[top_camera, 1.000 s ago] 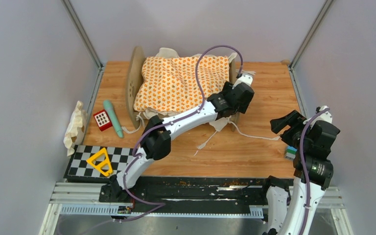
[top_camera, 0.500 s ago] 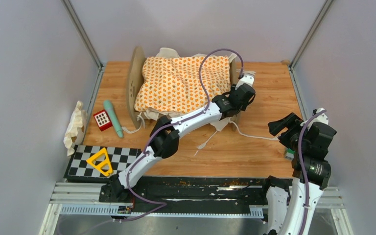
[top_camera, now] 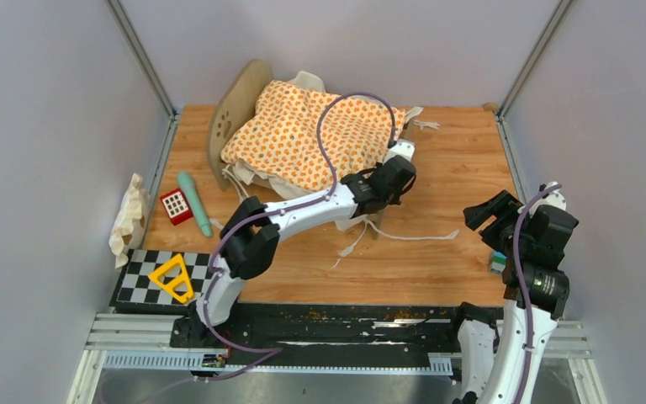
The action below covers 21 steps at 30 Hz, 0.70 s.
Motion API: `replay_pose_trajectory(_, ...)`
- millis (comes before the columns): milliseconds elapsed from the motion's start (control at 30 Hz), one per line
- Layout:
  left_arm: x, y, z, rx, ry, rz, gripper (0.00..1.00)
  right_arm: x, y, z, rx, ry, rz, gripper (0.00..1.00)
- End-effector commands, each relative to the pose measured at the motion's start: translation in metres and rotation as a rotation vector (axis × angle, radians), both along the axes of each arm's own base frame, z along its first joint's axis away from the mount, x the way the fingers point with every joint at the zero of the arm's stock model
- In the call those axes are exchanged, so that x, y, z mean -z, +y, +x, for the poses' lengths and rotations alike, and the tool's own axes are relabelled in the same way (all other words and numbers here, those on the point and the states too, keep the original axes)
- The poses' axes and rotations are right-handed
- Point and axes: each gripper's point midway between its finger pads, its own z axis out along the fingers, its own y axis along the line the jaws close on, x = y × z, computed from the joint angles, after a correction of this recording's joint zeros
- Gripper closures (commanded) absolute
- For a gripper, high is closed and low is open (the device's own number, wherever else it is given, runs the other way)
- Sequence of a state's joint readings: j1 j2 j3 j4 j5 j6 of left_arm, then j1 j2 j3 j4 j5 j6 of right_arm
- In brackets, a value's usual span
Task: Set up the pet bed
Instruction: Adjust the bed frame at the center of the board.
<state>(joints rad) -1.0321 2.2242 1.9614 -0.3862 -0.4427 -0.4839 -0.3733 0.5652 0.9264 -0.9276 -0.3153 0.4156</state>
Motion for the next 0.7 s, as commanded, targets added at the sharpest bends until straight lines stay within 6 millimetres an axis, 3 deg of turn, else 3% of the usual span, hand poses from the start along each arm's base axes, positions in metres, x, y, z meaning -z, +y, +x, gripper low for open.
replay_pose_trajectory(0,-0.002,0.004,-0.112,0.460,0.133,0.018,1.00,-0.026,-0.014,0.010,0.032,-0.058,-0.076,0.31)
replay_pose_trajectory(200,-0.014,0.042,-0.199,0.672,0.093,0.044,1.00,-0.027,-0.019,0.020,0.025,-0.066,-0.106,0.32)
replay_pose_trajectory(300,-0.011,0.053,-0.229,0.795,0.096,0.034,1.00,-0.025,-0.021,0.022,0.022,-0.056,-0.113,0.32)
replay_pose_trajectory(533,-0.001,0.100,-0.259,1.035,0.027,0.124,0.99,-0.037,-0.024,0.025,0.006,-0.107,-0.170,0.33)
replay_pose_trajectory(667,0.001,0.144,-0.253,1.126,-0.039,0.356,0.95,-0.040,-0.020,0.034,-0.053,-0.129,-0.198,0.35)
